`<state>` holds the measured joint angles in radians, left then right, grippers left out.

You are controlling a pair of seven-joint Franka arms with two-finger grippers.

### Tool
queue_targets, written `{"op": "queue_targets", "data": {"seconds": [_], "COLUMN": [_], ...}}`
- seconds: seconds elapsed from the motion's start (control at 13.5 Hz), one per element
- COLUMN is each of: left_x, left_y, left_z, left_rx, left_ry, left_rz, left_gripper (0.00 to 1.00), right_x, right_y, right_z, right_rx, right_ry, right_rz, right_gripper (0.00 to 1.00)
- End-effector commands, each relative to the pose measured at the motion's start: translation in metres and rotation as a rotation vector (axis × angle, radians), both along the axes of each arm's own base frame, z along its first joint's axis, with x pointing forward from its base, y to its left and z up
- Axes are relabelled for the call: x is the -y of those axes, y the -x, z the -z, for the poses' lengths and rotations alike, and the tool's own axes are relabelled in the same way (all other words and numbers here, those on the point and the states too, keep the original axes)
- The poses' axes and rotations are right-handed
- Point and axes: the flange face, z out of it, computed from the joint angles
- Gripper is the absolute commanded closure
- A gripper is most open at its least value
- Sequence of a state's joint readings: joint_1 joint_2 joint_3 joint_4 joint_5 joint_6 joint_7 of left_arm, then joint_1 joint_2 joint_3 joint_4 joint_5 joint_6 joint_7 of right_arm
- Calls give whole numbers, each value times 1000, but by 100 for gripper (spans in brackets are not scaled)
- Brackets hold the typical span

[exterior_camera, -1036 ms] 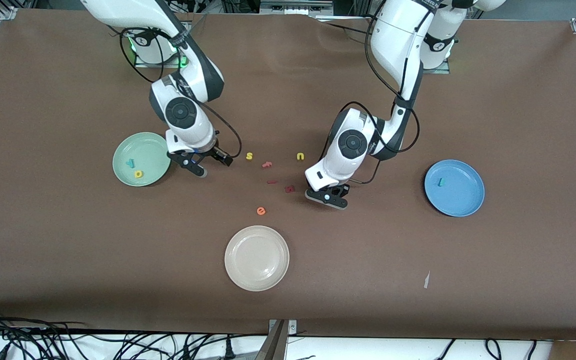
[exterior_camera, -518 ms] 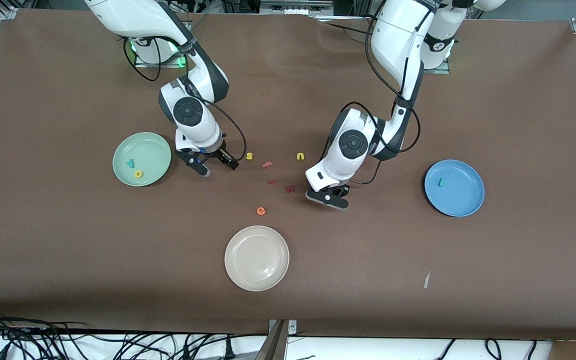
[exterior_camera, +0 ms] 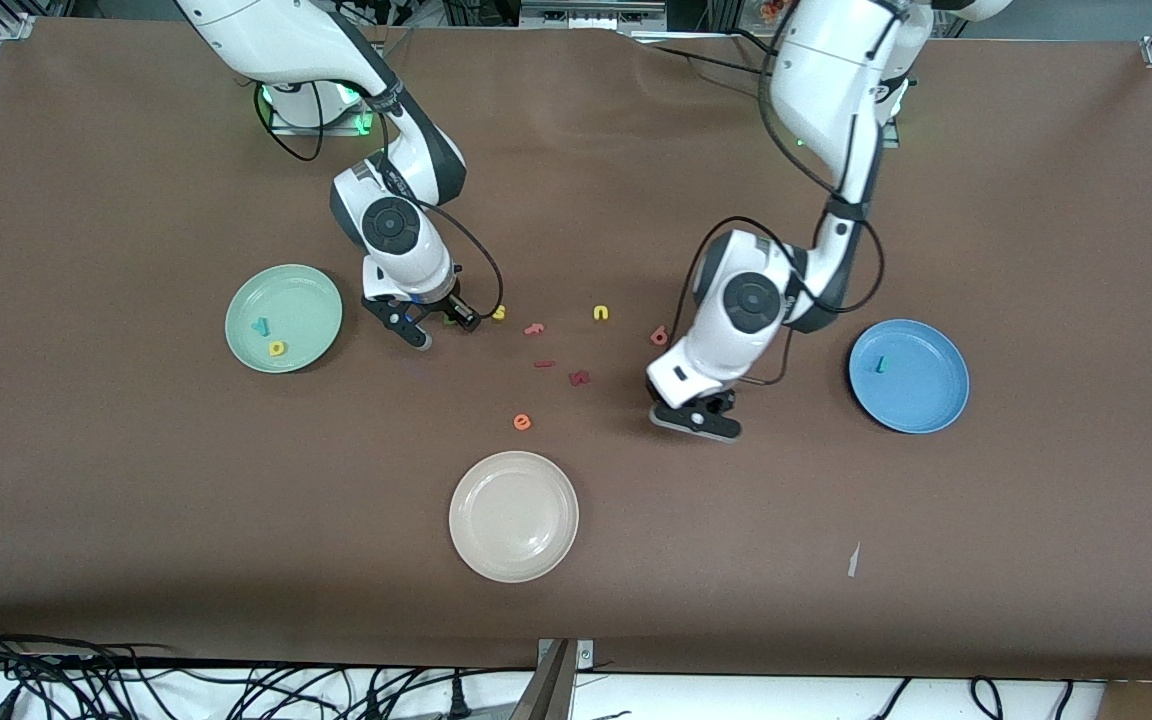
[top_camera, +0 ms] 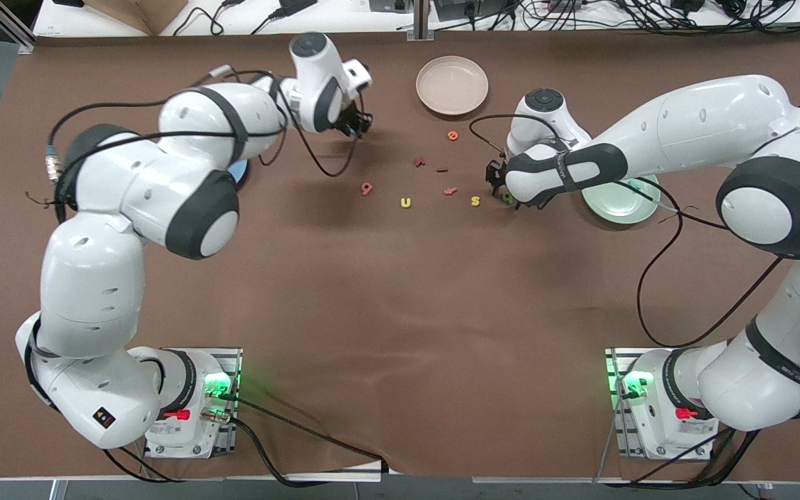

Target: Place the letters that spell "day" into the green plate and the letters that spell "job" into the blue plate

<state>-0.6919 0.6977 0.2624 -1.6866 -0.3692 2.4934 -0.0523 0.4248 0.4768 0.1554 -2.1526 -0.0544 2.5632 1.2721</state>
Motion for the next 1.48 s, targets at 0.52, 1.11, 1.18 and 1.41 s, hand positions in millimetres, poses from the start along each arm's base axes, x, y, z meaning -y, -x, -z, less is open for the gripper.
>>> {"op": "queue_targets", "data": {"seconds": [0.52, 1.11, 1.18, 1.41], "left_x": [-254, -307, -305, -272], "left_y": [36, 67, 64, 58], "left_z": [-53, -35, -38, -51], "left_rx": [-105, -188, -178, -143], "left_ry": [-6, -85, -85, -72], "left_rz": [112, 134, 138, 175], "left_gripper": [82, 28, 24, 21], "right_x": [3, 147, 182, 230], "right_y": [-11, -52, -52, -45], "right_z": [-24, -79, -71, -51], "right_rx": [35, -73, -91, -107], "right_ry": [1, 91, 84, 44], "right_rz": [-13, -318, -371, -451], "right_gripper": [91, 91, 91, 89]}}
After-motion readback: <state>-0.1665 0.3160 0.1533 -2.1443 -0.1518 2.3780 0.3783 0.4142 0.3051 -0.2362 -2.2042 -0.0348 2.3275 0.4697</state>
